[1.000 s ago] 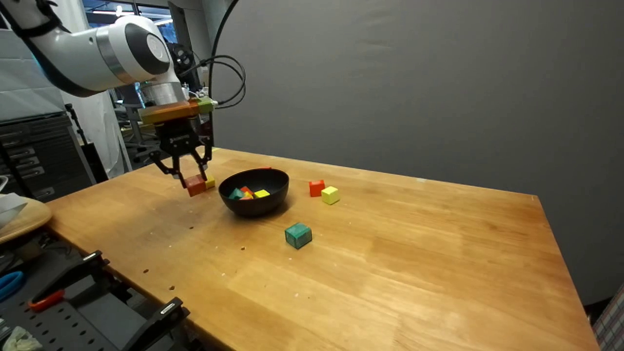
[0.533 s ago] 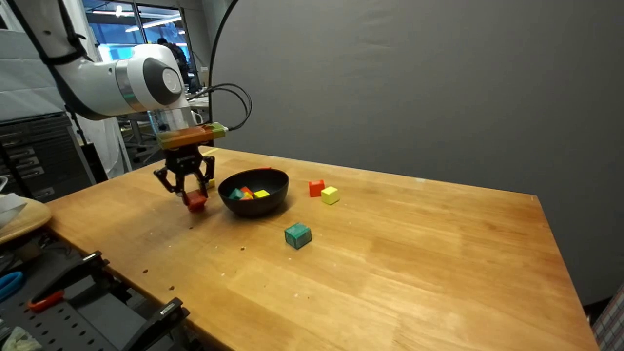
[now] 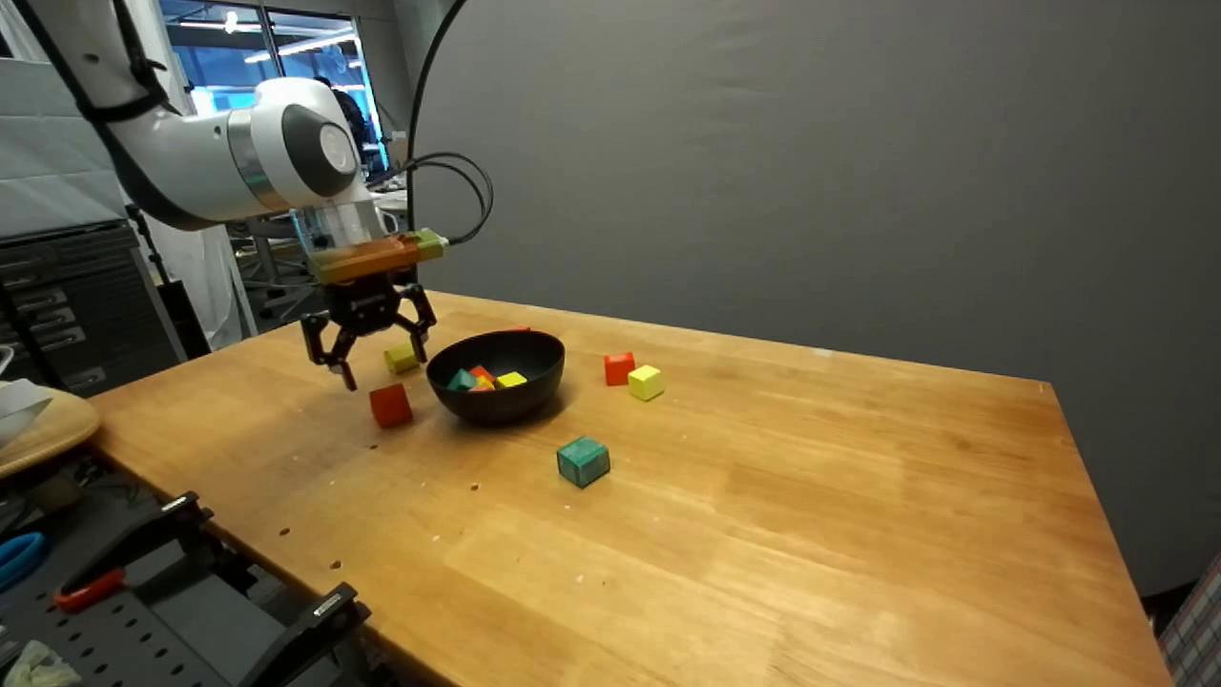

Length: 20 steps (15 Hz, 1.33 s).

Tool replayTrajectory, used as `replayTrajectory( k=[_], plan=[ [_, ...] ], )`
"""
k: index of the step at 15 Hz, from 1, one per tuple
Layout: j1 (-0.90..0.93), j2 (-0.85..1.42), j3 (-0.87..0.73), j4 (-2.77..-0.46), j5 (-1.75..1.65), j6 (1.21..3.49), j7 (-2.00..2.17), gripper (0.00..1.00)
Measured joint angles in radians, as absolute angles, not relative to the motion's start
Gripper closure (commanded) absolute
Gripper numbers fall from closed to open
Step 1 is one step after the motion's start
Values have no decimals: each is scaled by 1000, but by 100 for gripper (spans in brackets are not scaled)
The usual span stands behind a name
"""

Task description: Remove the objects from the bowl and put them on the table

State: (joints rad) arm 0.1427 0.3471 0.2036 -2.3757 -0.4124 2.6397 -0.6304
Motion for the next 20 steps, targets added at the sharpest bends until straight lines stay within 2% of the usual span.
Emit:
replayTrajectory(
  k=[5,6,7,10,11,15,17,18,19,20],
  plan=[
    [125,195,140,-2368,-420,2634,-523,0],
    [114,185,122,-2354,-417,2609,-505,2],
    [99,185,104,-2333,-410,2575,-494,10],
    [47,226,67,-2247,-351,2453,-491,19],
    [29,251,62,-2211,-324,2413,-494,16],
    [-17,360,61,-2082,-248,2323,-510,16],
    [-20,406,62,-2038,-225,2311,-510,10],
    [-20,424,64,-2023,-214,2309,-510,12],
    [-20,439,68,-2011,-206,2309,-510,33],
    [-20,452,73,-2003,-201,2309,-508,35]
  ],
)
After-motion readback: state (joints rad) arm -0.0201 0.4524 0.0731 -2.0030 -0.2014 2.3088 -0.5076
